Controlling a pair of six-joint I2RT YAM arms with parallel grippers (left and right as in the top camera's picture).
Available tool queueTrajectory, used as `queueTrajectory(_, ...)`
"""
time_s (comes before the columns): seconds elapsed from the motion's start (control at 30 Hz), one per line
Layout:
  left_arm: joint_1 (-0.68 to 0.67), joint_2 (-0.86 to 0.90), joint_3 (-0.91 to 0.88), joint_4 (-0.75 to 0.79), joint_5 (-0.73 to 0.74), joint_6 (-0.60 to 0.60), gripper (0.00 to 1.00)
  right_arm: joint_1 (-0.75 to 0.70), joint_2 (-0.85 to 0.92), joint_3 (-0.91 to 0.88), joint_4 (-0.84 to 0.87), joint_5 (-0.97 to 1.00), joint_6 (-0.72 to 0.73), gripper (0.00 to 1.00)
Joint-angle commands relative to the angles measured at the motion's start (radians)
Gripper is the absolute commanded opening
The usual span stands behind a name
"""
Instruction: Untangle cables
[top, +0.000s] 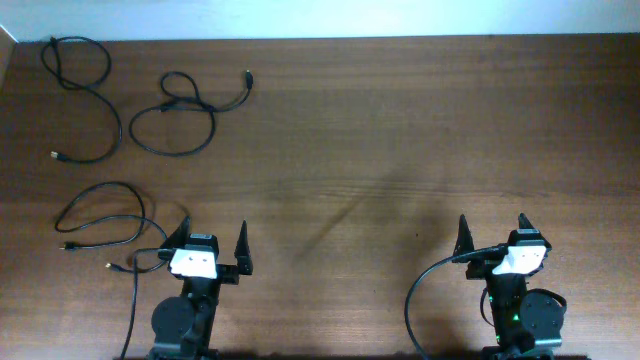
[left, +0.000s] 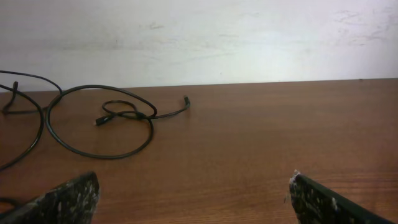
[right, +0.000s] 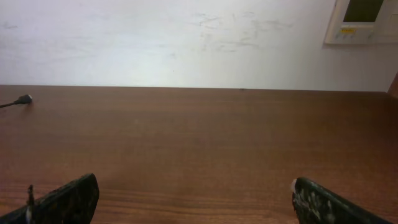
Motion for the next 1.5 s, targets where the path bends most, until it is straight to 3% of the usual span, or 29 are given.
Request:
queueTrajectory(0.0,-0.004,-0.005,-0.007,0.001,0.011,0.019,0.99,-0.004,-0.010,-0.007,-0.005,0.014,0.031,0.99)
queueTrajectory(0.47,-0.004,-0.005,-0.007,0.001,0.011,0.019,0.99,-0.004,-0.010,-0.007,-0.005,0.020,0.047,0.98)
queueTrajectory(0.63,-0.004,-0.005,-0.007,0.001,0.011,0.019,0.99,-0.004,-0.010,-0.007,-0.007,0.010,-0.065,0.99)
queueTrajectory(1.47,-0.004,-0.005,-0.007,0.001,0.011,0.019,0.99,-0.003,-0.010,-0.007,-0.005,0.009,-0.050,0.99)
